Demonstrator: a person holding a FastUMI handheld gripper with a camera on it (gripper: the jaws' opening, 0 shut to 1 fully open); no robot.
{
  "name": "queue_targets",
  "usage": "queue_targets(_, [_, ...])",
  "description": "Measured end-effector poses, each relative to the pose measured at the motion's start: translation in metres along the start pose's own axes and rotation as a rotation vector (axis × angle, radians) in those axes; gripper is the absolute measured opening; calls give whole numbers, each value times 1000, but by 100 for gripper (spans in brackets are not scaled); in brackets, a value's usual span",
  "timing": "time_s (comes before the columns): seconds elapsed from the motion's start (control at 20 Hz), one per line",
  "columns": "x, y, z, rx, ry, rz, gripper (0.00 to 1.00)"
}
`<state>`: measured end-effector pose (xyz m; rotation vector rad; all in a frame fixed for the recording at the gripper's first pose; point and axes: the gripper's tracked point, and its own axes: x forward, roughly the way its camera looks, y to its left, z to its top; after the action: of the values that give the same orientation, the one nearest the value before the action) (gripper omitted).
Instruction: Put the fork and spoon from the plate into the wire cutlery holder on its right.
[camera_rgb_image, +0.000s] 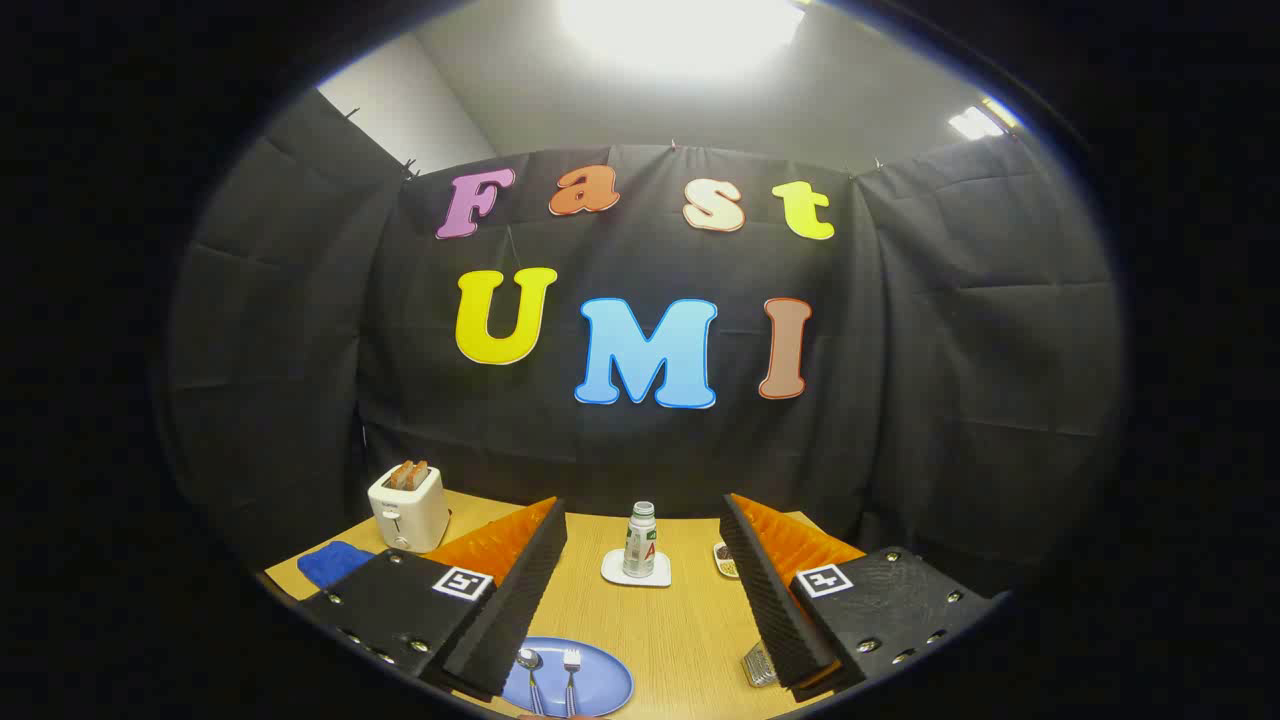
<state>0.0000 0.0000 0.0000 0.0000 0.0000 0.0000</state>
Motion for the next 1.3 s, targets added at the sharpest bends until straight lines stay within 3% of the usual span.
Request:
queue_targets(1.1, [9, -1, -18, 37, 87, -24, 95])
queue_targets(1.3, [15, 6, -31, 26, 116, 9, 95])
